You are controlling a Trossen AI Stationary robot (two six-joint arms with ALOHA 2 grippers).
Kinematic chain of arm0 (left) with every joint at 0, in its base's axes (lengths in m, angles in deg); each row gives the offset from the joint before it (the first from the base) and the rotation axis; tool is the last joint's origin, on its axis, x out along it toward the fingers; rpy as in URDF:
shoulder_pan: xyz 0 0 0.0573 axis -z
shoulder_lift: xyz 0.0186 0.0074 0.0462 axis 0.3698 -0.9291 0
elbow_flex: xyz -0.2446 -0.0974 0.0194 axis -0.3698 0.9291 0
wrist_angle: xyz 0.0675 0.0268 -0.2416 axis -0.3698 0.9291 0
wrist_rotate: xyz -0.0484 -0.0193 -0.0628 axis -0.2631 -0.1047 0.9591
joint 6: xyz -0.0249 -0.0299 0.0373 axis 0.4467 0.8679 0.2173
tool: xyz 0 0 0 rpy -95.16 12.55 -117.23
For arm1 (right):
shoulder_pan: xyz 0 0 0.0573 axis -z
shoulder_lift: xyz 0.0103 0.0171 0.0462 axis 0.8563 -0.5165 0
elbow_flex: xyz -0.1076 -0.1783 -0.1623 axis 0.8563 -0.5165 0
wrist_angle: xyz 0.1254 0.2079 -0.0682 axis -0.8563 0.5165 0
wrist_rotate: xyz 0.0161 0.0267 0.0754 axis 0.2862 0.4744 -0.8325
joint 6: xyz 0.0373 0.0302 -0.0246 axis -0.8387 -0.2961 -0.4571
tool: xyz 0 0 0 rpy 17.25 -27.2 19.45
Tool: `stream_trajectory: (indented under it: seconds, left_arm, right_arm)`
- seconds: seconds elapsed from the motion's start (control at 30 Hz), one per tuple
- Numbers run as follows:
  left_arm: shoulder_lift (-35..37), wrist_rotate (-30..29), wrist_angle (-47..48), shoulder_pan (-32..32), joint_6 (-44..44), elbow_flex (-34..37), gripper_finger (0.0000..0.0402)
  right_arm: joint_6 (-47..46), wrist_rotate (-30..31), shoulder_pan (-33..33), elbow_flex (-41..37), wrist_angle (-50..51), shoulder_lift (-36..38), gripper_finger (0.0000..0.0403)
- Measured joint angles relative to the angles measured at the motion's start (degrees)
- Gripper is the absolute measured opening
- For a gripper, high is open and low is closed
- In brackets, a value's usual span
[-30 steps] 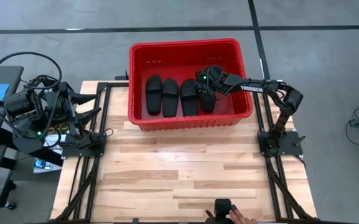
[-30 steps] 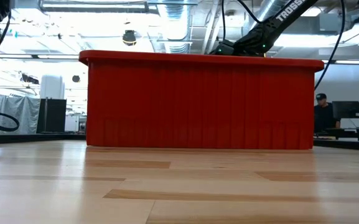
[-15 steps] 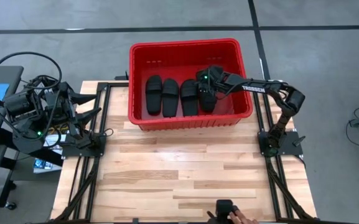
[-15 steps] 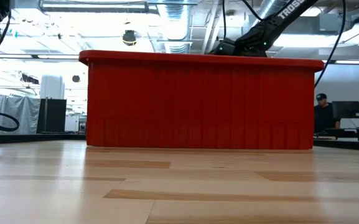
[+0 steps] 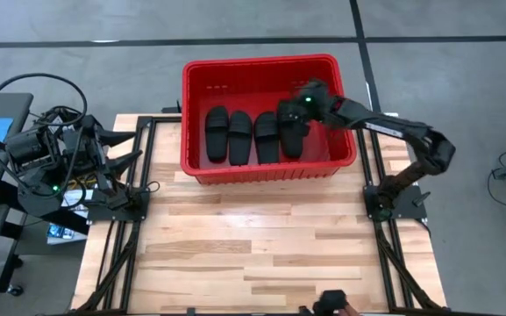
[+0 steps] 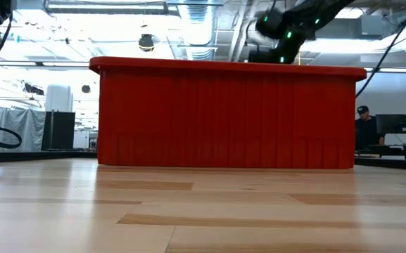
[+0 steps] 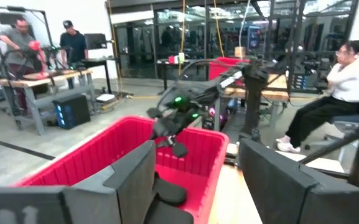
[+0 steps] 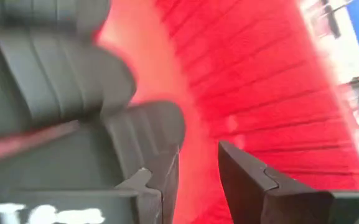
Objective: Pick and place slides into bin
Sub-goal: Return to Home Position
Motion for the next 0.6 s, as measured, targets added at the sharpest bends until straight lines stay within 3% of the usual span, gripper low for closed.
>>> stream_trajectory:
  seconds: [0.6]
  left_arm:
    - [1.5,-1.3,-3.4,0.0,-6.9,-6.9,0.0224]
  right_arm:
    - [-27.8,-0.1,-12.4,0.0,-16.3,30.7,0.0103]
